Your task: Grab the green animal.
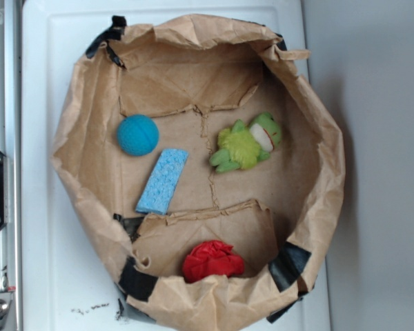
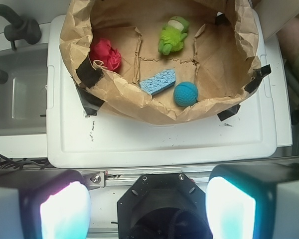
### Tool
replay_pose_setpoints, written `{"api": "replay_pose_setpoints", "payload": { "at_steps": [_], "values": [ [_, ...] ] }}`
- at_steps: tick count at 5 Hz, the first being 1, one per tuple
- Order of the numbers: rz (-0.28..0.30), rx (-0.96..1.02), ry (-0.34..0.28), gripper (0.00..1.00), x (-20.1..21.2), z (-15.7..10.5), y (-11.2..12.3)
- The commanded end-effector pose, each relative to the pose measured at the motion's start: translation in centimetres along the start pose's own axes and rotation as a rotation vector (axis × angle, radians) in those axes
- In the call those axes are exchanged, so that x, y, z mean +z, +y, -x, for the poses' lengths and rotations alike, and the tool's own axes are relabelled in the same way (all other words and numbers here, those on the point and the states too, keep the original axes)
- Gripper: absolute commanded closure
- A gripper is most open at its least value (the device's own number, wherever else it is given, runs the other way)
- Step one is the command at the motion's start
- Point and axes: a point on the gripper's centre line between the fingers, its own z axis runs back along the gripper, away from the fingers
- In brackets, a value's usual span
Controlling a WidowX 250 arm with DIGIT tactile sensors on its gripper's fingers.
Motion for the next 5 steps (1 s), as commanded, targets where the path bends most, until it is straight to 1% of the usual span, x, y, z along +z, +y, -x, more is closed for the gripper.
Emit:
{"api": "replay_pose_setpoints", "payload": {
  "at_steps": [1,2,3,5],
  "values": [
    [0.0,0.0,0.0,0.0,0.0,0.0,0.0],
    [0.027,0.058,-0.042,0.0,-1.3,-4.9,-0.3],
    [0.028,0.121,-0.077,0.0,-2.7,-9.7,-0.5],
    [0.028,0.121,-0.077,0.0,-2.7,-9.7,-0.5]
  ]
}}
